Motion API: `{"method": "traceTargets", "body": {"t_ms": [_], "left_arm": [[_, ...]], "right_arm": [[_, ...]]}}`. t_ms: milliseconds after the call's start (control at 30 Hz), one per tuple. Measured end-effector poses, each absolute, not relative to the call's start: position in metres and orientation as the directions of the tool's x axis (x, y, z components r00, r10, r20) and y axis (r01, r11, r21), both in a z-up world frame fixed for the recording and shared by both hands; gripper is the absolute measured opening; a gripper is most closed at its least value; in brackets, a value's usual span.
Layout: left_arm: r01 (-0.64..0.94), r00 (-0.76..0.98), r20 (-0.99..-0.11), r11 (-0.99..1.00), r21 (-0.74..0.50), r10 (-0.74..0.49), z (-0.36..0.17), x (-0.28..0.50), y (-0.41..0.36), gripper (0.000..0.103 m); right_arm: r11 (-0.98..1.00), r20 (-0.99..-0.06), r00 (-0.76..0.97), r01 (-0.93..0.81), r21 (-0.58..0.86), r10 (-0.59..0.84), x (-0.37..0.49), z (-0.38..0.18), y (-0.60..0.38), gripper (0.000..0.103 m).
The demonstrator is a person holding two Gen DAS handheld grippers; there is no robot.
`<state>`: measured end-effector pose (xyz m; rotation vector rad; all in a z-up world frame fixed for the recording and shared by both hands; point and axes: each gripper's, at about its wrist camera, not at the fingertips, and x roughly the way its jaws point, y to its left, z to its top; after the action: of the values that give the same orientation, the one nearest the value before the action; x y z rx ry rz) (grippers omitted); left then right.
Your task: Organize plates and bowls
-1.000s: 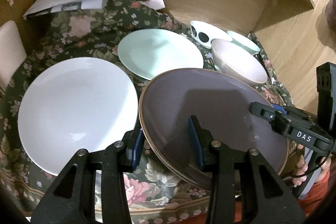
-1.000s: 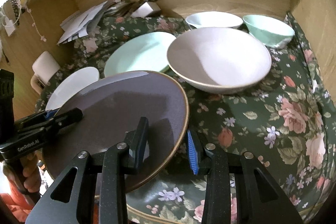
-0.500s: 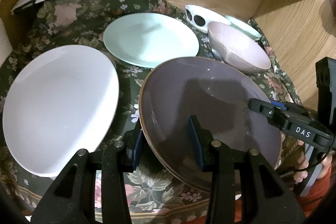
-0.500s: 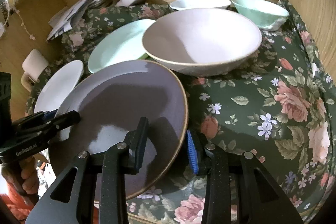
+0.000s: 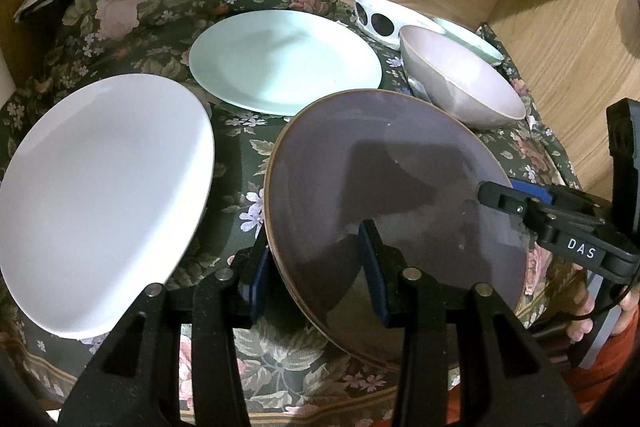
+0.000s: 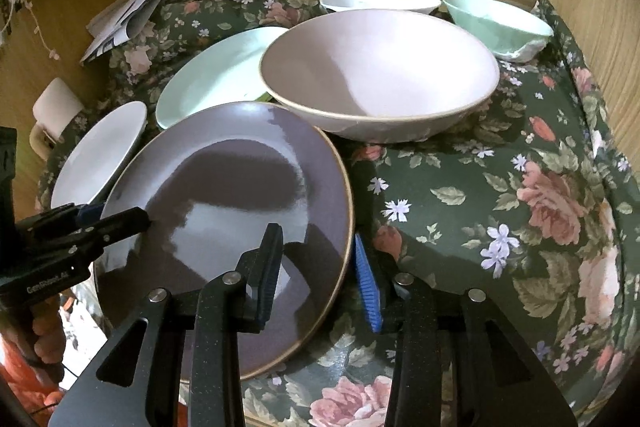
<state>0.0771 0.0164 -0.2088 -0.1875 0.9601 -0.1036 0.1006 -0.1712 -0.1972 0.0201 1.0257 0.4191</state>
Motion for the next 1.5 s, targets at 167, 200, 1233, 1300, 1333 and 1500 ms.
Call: {"method": "traceTargets", "body": {"t_ms": [167, 200, 1233, 1300, 1333, 1500], "left_arm": [[-0.011, 0.604, -0.783, 0.982, -0.19, -0.145, -0.199, 0.075, 0.021, 0.043], [-0.012, 0.612, -0.778, 0.982, -0.188, -0.142, -0.196, 0.075, 0.023, 0.046], [-0.268, 0.758, -0.64, 0.954, -0.135, 0.122, -0.135, 0.024, 0.13, 0.076], [-0.285, 0.752, -0.645, 0.949, -0.137, 0.133, -0.138, 0.022, 0.139, 0.076], [-0.291, 0.75, -0.648, 0.947, -0.138, 0.136, -0.139, 0.021, 0.143, 0.076], [-0.336, 0.721, -0.673, 0.933, -0.129, 0.166, -0.154, 0.019, 0.165, 0.076]], "right_arm": [[0.923, -0.818, 0.465, -0.335, 0.19, 0.338, 0.095, -0.188, -0.172, 0.035], [0.923, -0.815, 0.473, -0.339, 0.184, 0.336, 0.094, -0.184, -0.171, 0.035], [0.743, -0.713, 0.446, -0.65, 0.159, 0.542, 0.088, -0.135, -0.033, 0.064], [0.732, -0.722, 0.429, -0.663, 0.157, 0.543, 0.089, -0.138, -0.024, 0.064], [0.726, -0.728, 0.42, -0.67, 0.155, 0.542, 0.089, -0.14, -0.018, 0.064], [0.706, -0.758, 0.38, -0.692, 0.148, 0.531, 0.096, -0.15, 0.005, 0.064]]}}
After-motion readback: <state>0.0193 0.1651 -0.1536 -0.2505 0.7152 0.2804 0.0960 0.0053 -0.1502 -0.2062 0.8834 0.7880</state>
